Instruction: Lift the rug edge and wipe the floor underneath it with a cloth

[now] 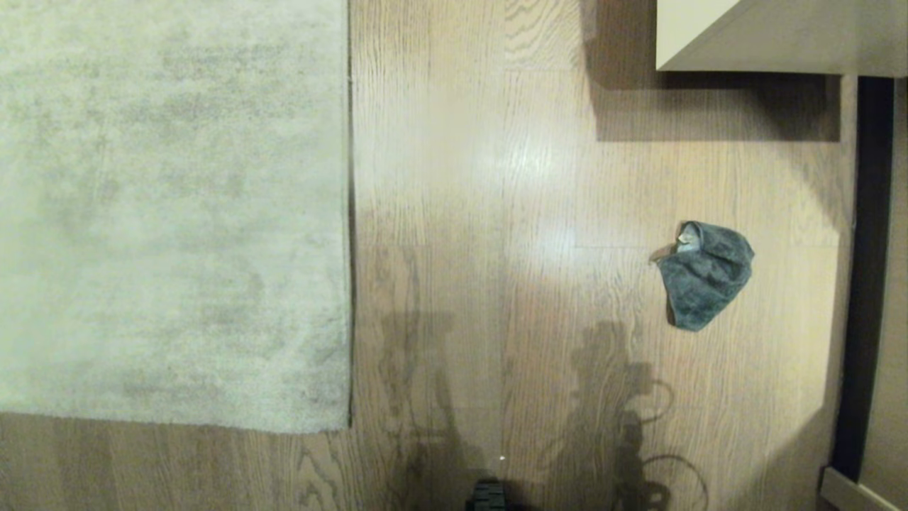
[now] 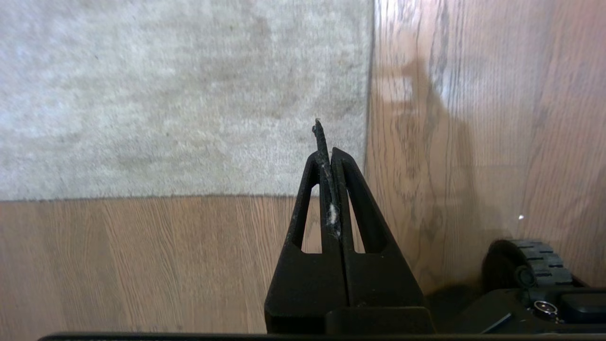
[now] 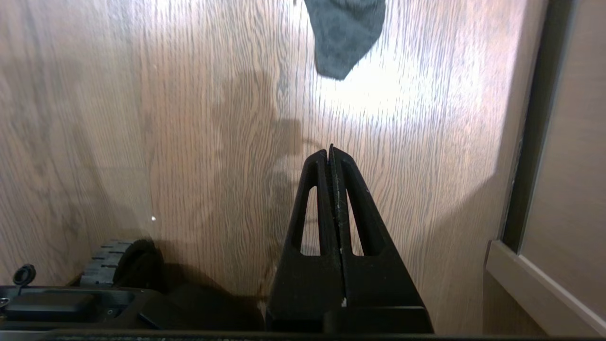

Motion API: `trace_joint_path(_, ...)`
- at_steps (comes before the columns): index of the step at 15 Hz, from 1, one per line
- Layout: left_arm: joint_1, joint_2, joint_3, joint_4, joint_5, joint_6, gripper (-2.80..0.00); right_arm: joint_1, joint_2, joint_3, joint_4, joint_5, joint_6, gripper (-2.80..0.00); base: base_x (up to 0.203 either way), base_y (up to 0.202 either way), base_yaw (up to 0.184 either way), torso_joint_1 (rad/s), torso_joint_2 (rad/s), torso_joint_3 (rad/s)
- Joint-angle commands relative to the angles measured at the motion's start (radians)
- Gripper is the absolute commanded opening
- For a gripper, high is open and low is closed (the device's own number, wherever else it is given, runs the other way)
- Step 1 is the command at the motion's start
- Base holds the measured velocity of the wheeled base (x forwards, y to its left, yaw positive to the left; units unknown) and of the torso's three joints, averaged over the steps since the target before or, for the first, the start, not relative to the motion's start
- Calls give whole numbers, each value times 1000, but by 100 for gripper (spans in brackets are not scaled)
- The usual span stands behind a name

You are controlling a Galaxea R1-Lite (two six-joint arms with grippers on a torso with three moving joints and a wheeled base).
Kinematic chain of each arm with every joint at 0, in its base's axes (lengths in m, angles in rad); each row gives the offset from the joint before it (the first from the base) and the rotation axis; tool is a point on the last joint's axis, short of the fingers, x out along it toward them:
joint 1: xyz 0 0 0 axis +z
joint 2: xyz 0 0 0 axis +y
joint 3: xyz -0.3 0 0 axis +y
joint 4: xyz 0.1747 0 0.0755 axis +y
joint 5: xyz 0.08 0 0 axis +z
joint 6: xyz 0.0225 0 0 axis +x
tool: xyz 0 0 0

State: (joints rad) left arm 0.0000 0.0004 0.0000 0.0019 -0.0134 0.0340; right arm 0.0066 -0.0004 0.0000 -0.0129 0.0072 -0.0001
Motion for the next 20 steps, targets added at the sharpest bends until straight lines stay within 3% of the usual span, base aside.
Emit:
trace_joint_path(1,0,1,0,0,0,1,-280,0,2,0,-1,0,0,-280,0,0,0,2,-2,207)
trace_joint_path(20,0,1,0,0,1,0,-280,1,1,0,-1,0,0,-280,0,0,0,2,3,202)
